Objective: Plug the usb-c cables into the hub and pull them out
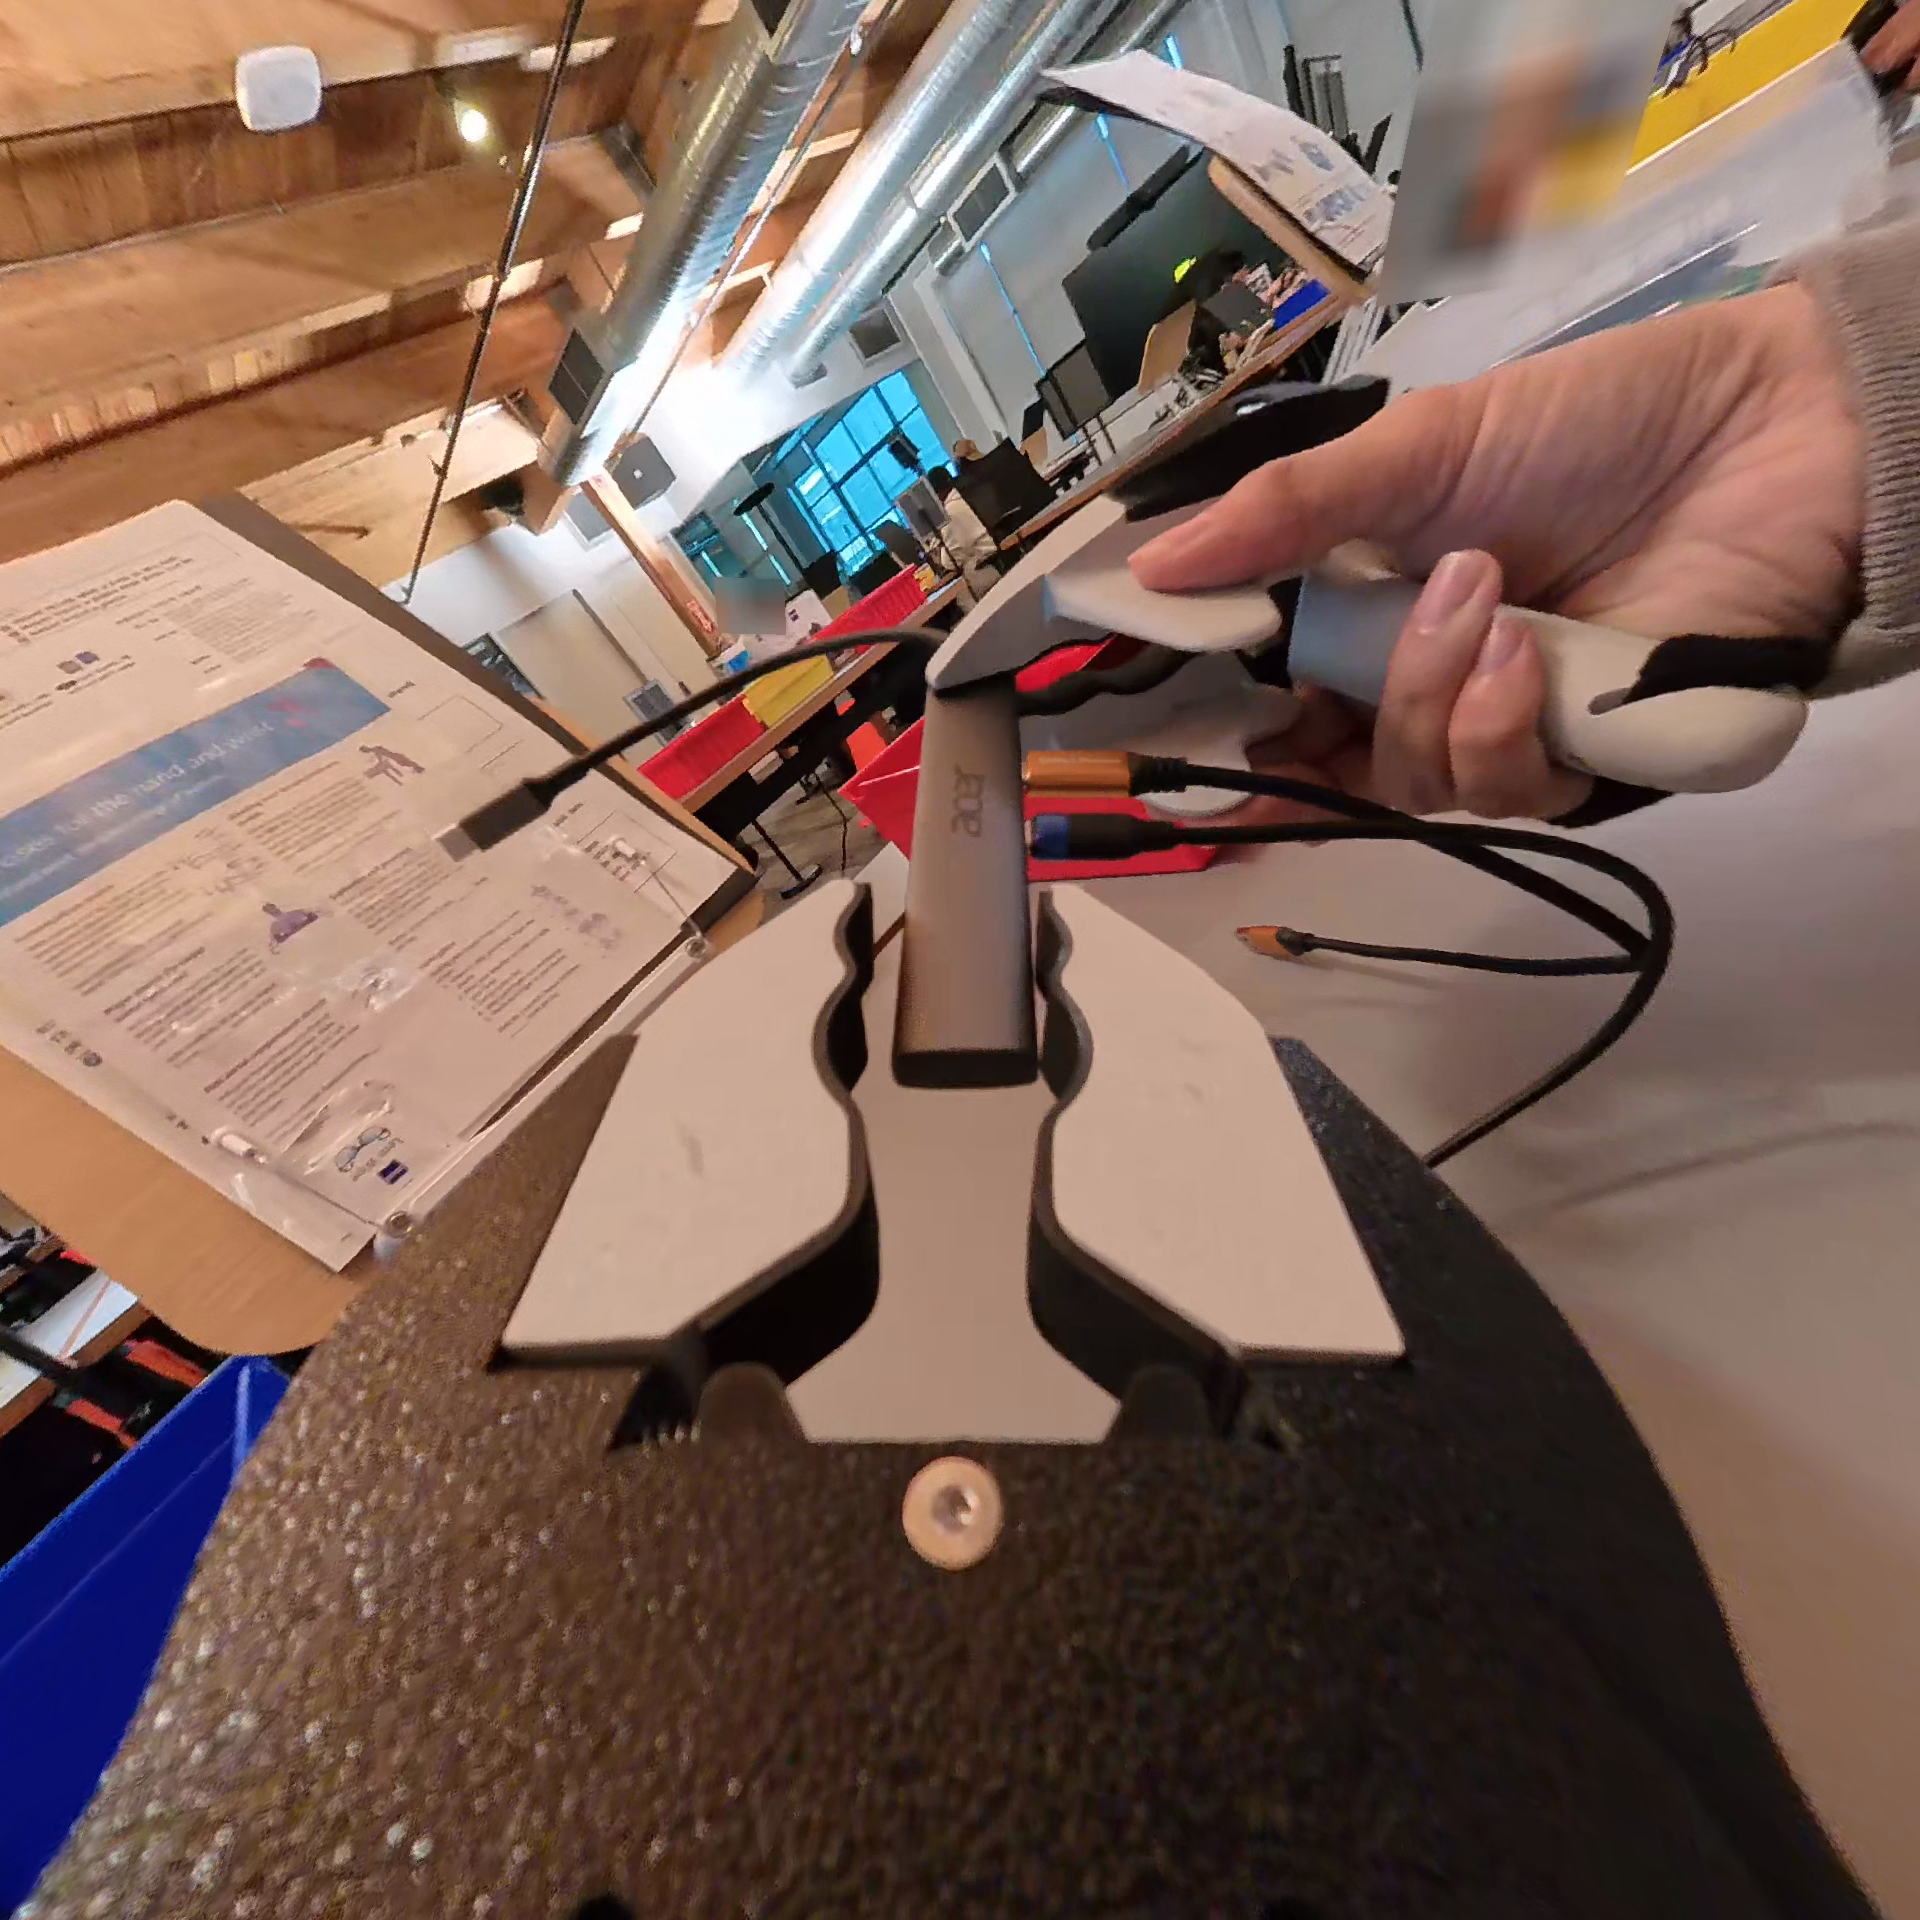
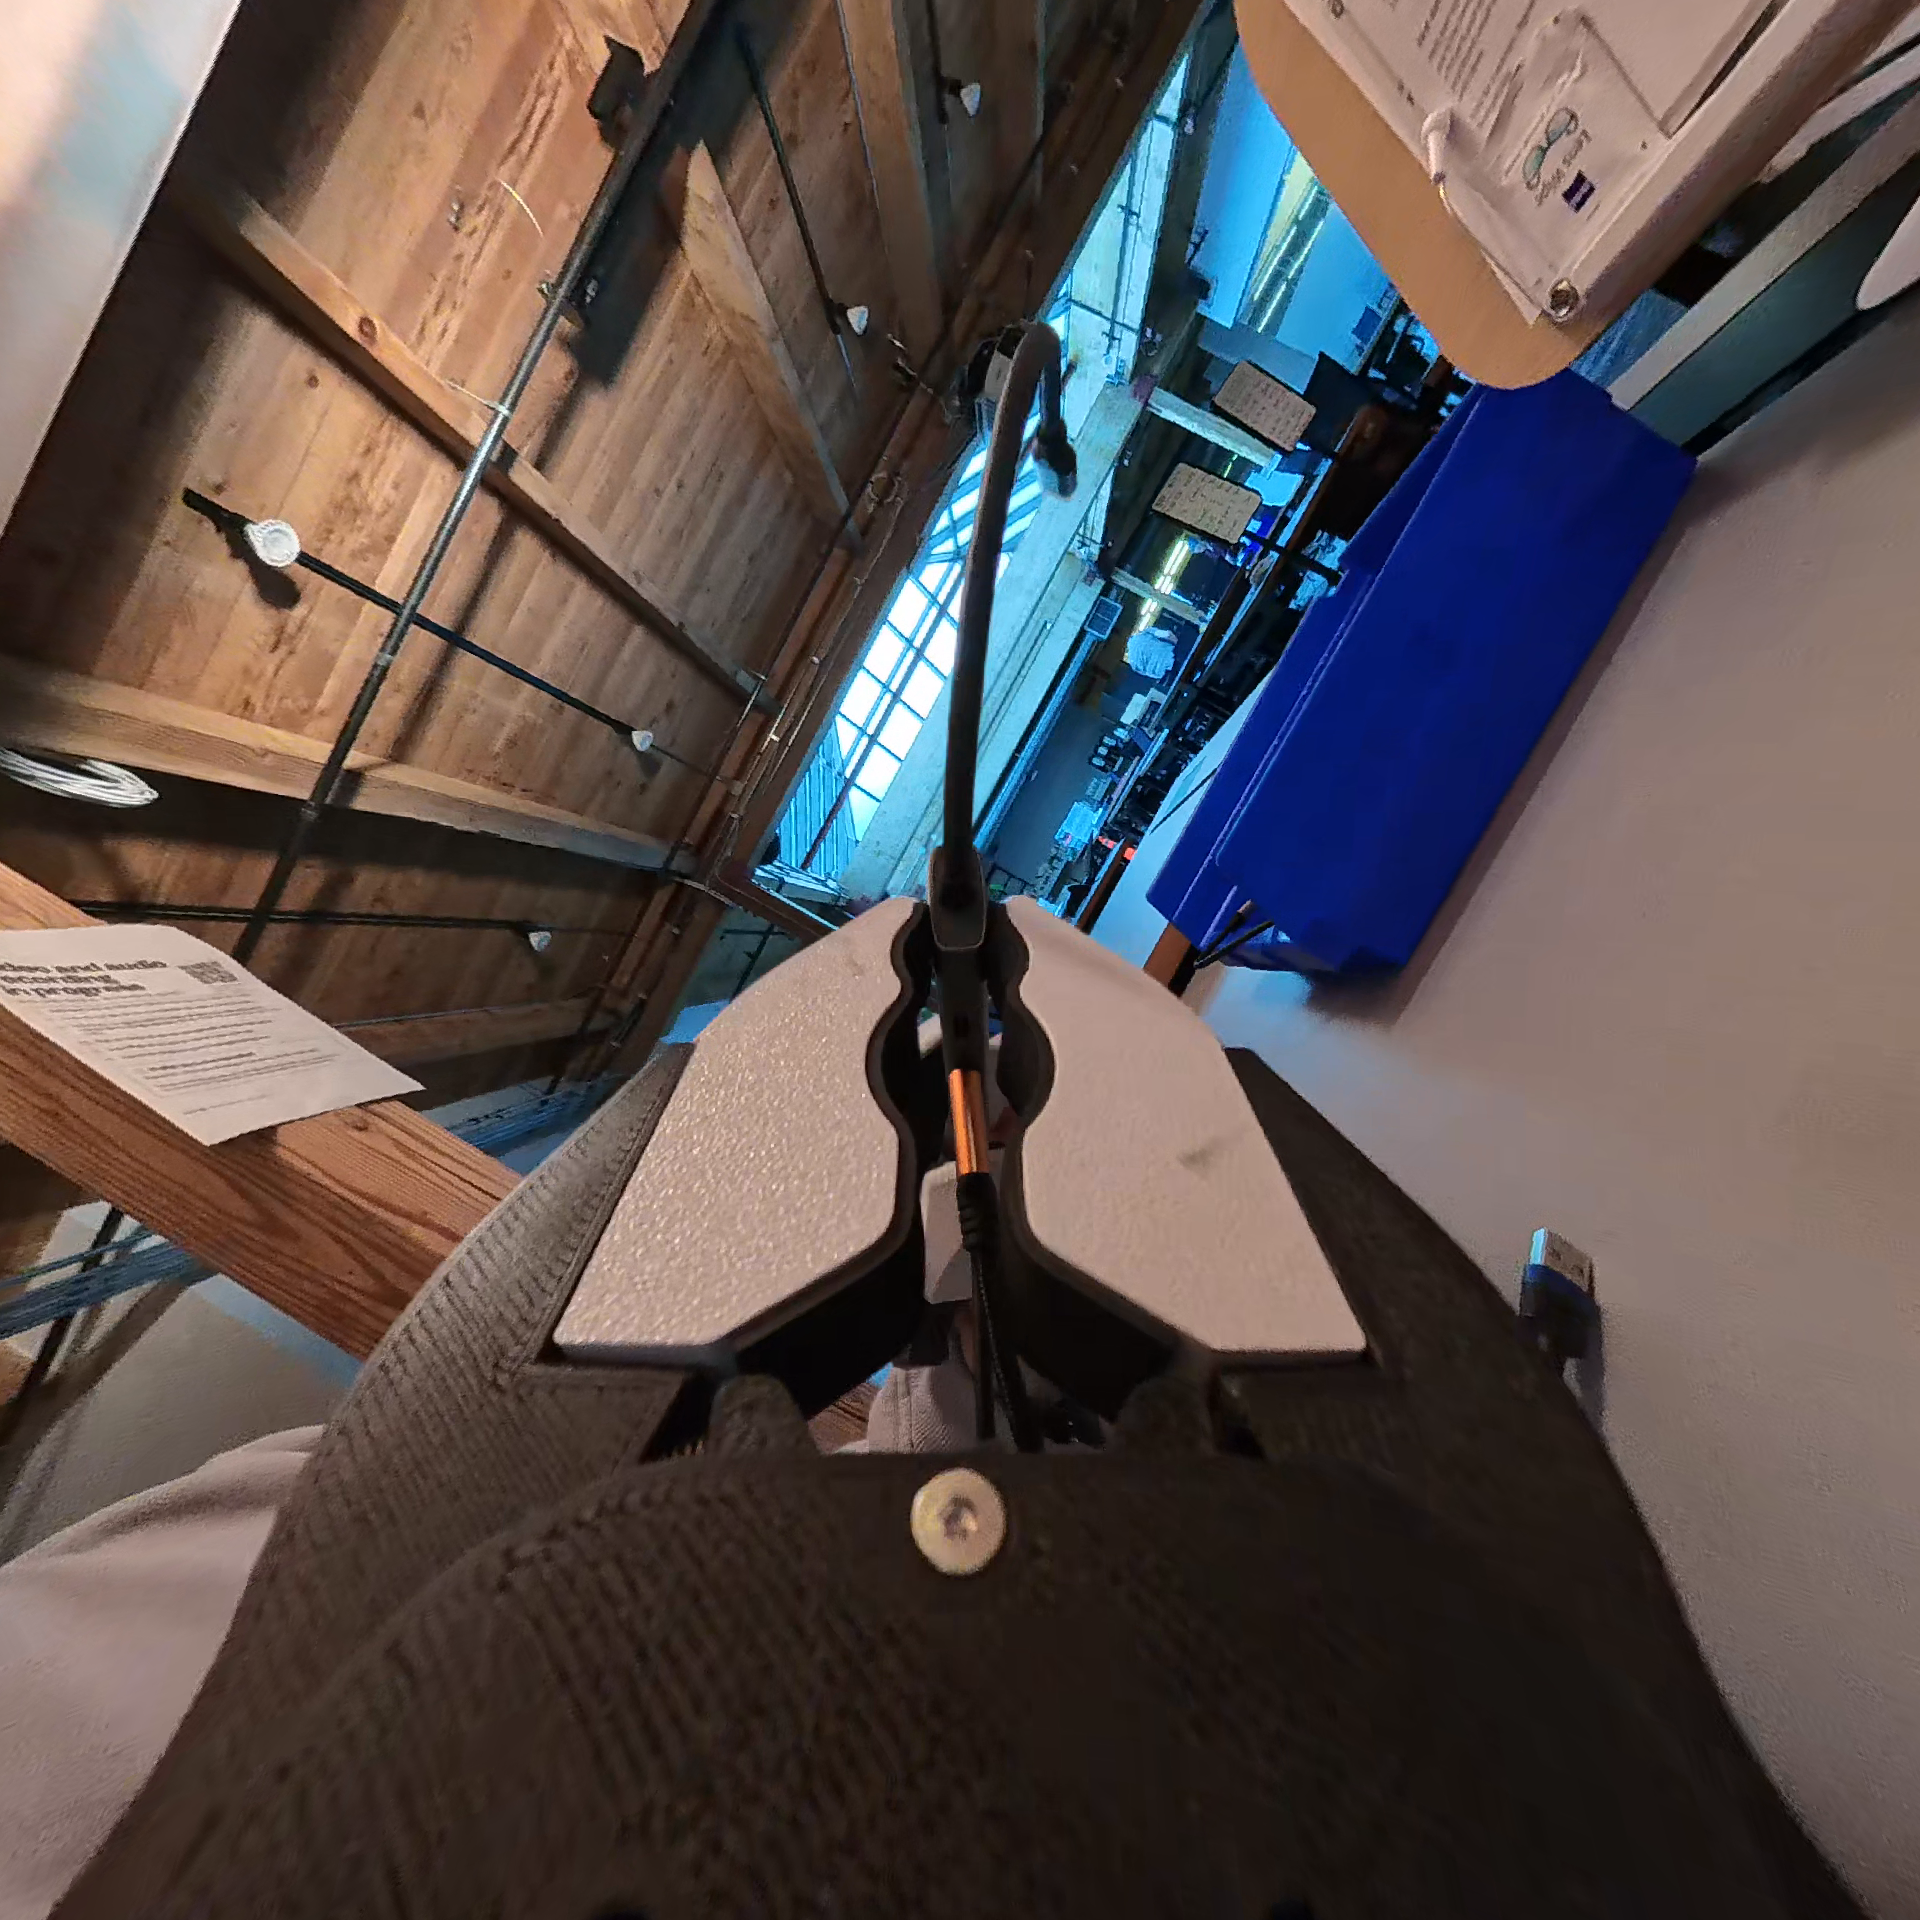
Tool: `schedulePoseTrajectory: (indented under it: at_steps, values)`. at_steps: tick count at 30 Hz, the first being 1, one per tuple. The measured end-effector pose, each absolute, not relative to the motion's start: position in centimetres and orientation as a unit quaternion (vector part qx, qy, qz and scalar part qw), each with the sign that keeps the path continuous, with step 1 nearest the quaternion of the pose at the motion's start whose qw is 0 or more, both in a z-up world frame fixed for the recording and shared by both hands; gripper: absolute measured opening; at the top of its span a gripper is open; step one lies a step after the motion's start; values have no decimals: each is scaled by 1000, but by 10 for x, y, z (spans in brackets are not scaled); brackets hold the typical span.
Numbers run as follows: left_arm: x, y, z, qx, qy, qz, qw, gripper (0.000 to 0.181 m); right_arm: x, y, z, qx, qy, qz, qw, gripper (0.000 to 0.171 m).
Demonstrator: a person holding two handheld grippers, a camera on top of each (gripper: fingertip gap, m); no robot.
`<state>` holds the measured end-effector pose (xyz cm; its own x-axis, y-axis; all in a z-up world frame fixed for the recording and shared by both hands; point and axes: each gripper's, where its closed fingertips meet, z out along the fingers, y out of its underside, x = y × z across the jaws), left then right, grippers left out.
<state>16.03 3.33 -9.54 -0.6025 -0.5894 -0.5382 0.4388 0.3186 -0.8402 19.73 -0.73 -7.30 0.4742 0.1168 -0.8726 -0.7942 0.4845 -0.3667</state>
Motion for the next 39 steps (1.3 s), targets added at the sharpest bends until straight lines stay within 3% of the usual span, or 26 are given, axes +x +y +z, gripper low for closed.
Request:
schedulePoseTrajectory:
  at_steps: [22, 28, 33, 39]
  values:
    - [152, 25, -95, -90, 658, -629, 403, 24, 198, -8, -74, -370, 417, 346, 754, 10]
    - [151, 27, -92, -87, 656, -615, 429, 23, 198, -7, -75, -372, 417, 352, 751, 10]
    - [155, 26, -93, -129, 679, -607, 392, 23, 201, -9, -81, -375, 422, 344, 750, 11]
    - [172, 45, -93, -204, 673, -597, 385, 23, 193, -16, -82, -563, 377, 115, 727, 47]
